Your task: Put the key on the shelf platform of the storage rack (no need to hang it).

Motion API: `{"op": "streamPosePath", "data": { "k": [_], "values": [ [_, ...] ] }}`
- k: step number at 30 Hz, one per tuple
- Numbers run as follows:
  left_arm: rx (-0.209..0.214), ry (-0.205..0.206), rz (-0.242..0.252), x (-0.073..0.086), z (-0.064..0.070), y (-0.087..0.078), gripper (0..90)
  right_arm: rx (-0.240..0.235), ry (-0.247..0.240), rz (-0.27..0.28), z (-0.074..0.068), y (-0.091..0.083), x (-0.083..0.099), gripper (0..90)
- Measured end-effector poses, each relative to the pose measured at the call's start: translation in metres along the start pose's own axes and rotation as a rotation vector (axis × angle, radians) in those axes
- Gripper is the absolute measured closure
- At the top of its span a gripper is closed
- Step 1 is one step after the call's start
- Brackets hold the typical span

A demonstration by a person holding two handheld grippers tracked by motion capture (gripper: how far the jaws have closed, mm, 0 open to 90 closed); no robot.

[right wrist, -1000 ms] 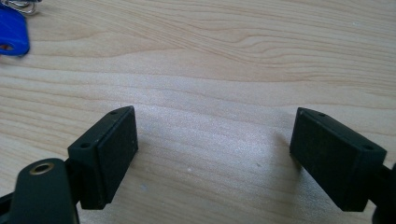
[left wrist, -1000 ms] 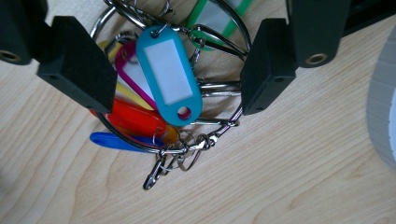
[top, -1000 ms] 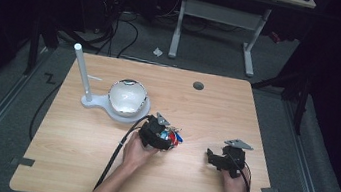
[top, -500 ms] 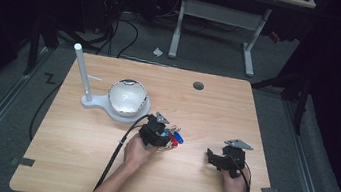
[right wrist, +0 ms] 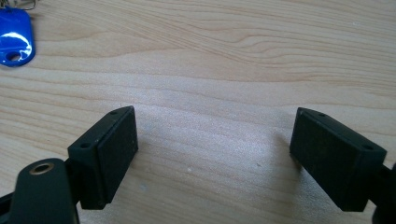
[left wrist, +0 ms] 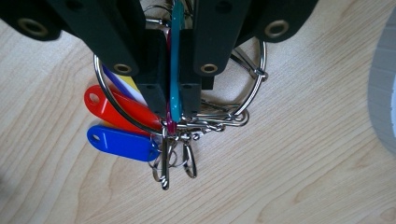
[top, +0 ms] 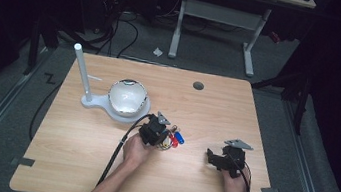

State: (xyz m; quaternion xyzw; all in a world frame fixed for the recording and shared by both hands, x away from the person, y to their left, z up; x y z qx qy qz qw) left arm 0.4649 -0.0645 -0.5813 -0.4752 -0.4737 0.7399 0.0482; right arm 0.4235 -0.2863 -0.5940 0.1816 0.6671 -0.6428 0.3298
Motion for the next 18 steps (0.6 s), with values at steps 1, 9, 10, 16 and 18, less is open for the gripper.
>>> {"op": "streamPosePath", "data": {
  "k": [1,9,10,16,18],
  "values": [
    [0.003,0.003,0.015,-0.002,0.0,-0.004,85.1,0.0,0.0,0.0,0.0,0.0,0.0,15.2],
    [0.015,0.0,0.087,-0.016,-0.002,-0.028,85.2,0.0,0.0,0.0,0.0,0.0,0.0,15.3],
    [0.016,0.0,0.098,-0.018,-0.002,-0.032,85.2,0.0,0.0,0.0,0.0,0.0,0.0,15.2],
    [0.033,-0.003,0.146,-0.027,-0.003,-0.056,85.2,0.0,-0.001,0.0,0.0,0.0,0.0,15.3],
    [0.031,0.003,0.162,-0.031,-0.003,-0.062,85.2,0.0,-0.001,0.0,0.0,0.0,0.0,15.2]
  ]
}}
Point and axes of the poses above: each handheld gripper's, and its own axes: y roughly forward along the jaws, x roughly out of its underside, z roughly to its right, the point moved 10 cm from there along y, roughly forward along the jaws, and after that the axes turned 2 degrees about x, right-handed, at the moved point
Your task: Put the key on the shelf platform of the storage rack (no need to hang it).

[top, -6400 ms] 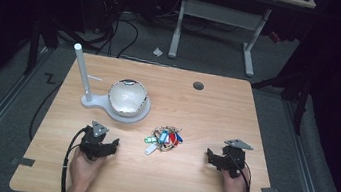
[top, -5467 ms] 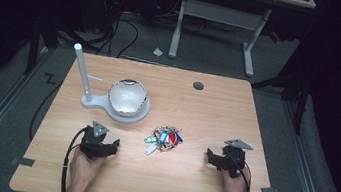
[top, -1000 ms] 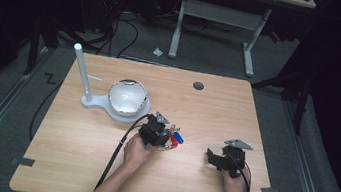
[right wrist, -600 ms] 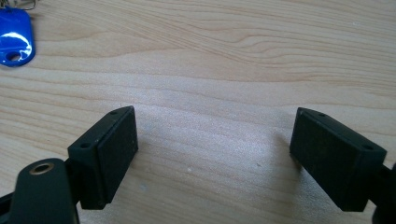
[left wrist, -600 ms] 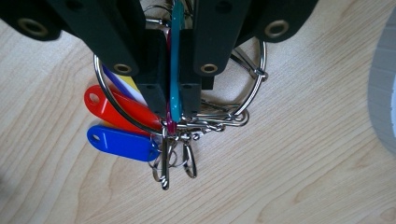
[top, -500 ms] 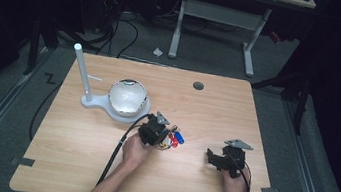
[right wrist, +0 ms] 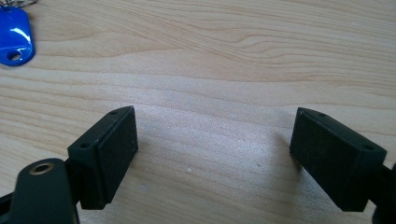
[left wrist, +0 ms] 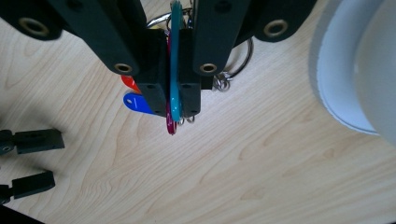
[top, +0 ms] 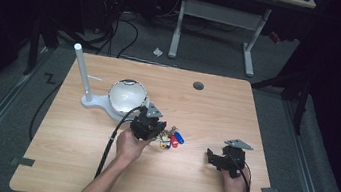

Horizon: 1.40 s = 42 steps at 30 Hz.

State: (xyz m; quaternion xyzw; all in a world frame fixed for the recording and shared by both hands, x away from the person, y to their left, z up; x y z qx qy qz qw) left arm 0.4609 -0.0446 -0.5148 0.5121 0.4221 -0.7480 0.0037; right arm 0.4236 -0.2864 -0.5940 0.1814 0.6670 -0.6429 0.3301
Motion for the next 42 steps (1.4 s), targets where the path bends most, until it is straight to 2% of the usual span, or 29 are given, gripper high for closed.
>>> {"op": "streamPosePath", "data": {
  "k": [1,5,19,30,31,39,42],
  "values": [
    [0.008,0.001,0.02,-0.007,0.0,-0.006,85.2,0.0,0.0,0.0,0.0,0.0,0.0,15.2],
    [0.022,0.008,0.037,-0.019,0.001,-0.017,85.2,0.0,0.0,0.0,0.0,0.0,0.0,15.3],
    [0.07,-0.015,0.084,-0.045,-0.002,-0.049,85.2,0.0,0.0,0.001,0.0,0.0,0.0,15.3],
    [0.064,-0.012,0.118,-0.06,-0.011,-0.078,85.2,-0.001,-0.001,0.0,0.0,0.0,0.0,15.3],
    [0.061,-0.018,0.133,-0.063,-0.012,-0.084,85.2,-0.001,-0.001,0.0,0.0,0.0,0.0,15.2],
    [0.056,-0.024,0.145,-0.066,-0.016,-0.097,85.2,-0.001,0.0,0.001,0.0,0.0,0.0,15.3],
    [0.055,-0.023,0.159,-0.073,-0.019,-0.107,85.2,-0.001,-0.001,0.0,0.0,0.0,0.0,15.2]
  ]
}}
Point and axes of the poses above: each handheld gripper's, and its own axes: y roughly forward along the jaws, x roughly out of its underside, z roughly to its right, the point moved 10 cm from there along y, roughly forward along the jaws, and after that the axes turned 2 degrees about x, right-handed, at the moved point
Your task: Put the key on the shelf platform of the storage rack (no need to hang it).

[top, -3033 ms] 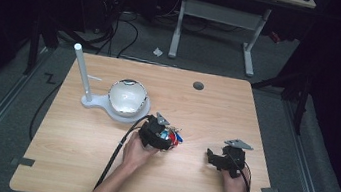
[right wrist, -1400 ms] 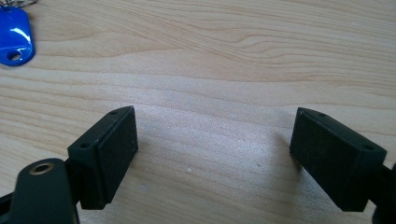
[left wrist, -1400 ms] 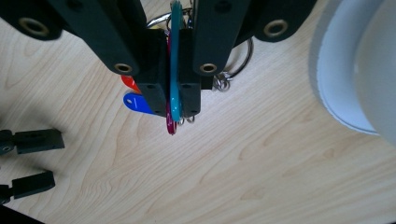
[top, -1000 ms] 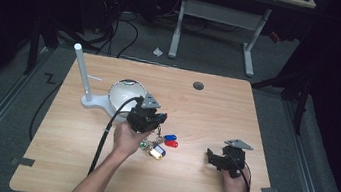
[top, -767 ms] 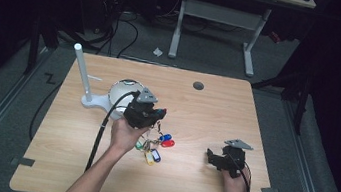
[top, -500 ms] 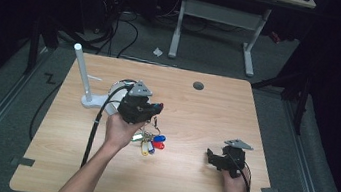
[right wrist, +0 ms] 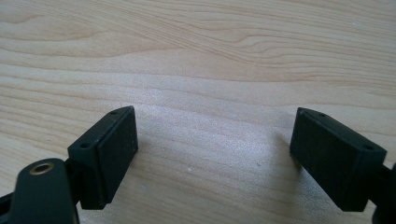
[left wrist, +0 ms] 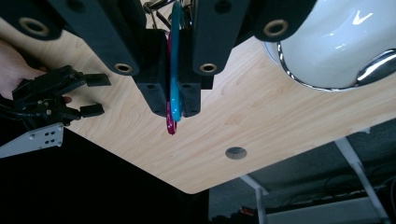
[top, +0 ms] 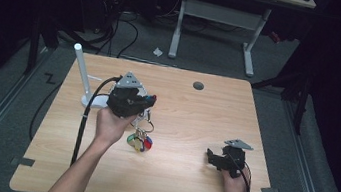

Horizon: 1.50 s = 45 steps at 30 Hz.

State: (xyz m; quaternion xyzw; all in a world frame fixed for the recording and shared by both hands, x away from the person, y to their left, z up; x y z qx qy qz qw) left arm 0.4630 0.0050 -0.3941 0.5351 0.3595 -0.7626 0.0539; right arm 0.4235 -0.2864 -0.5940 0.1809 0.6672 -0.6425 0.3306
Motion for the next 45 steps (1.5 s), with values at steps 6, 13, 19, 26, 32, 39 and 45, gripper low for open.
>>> {"op": "streamPosePath", "data": {
  "k": [6,13,19,26,32,39,45],
  "values": [
    [-0.008,-0.001,-0.005,-0.006,-0.005,-0.009,85.2,0.001,0.001,0.001,0.0,0.0,0.0,15.2],
    [0.004,-0.007,-0.023,-0.012,-0.009,-0.015,85.2,0.0,0.0,0.001,0.0,0.0,0.0,15.2],
    [0.006,-0.004,-0.043,-0.021,-0.014,-0.021,85.1,0.0,0.0,0.001,0.0,0.0,0.0,15.3],
    [-0.001,0.002,-0.046,-0.036,-0.019,-0.031,85.1,0.0,0.0,0.001,0.0,0.0,0.0,15.2],
    [-0.016,-0.003,-0.051,-0.048,-0.026,-0.038,85.1,0.0,0.0,0.001,0.0,0.0,0.0,15.2],
    [-0.029,-0.018,-0.057,-0.06,-0.038,-0.041,85.2,0.0,0.0,0.001,0.0,0.0,0.0,15.2],
    [-0.055,-0.029,-0.044,-0.075,-0.051,-0.047,85.1,-0.001,0.0,0.001,0.0,0.0,0.0,15.2]
  ]
}}
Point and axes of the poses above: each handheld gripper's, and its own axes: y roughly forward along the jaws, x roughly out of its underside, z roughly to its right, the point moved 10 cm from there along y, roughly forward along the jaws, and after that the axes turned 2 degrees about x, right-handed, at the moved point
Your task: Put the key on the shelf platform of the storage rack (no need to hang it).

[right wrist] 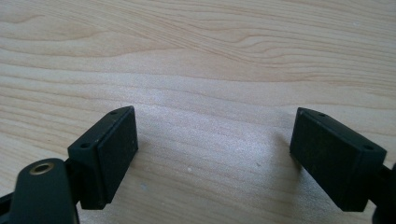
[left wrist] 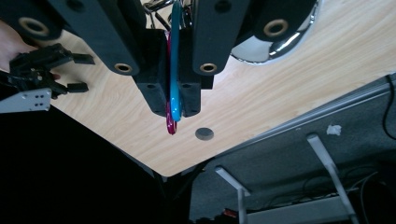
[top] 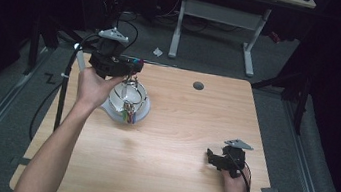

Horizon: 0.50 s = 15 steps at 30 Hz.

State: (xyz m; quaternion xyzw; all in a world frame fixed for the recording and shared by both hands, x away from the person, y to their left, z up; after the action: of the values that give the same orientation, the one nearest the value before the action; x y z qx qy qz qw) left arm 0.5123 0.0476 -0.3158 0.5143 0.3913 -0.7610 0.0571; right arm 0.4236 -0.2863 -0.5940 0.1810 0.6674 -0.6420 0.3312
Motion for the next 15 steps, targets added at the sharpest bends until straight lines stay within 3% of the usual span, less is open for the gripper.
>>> {"op": "streamPosePath", "data": {
  "k": [8,15],
  "values": [
    [-0.045,-0.014,0.017,-0.014,-0.017,-0.001,85.1,0.0,0.0,-0.001,0.0,0.0,0.0,15.2],
    [-0.082,-0.025,0.01,-0.013,-0.031,0.007,85.1,0.0,0.0,-0.001,0.0,0.0,0.0,15.2]
  ]
}}
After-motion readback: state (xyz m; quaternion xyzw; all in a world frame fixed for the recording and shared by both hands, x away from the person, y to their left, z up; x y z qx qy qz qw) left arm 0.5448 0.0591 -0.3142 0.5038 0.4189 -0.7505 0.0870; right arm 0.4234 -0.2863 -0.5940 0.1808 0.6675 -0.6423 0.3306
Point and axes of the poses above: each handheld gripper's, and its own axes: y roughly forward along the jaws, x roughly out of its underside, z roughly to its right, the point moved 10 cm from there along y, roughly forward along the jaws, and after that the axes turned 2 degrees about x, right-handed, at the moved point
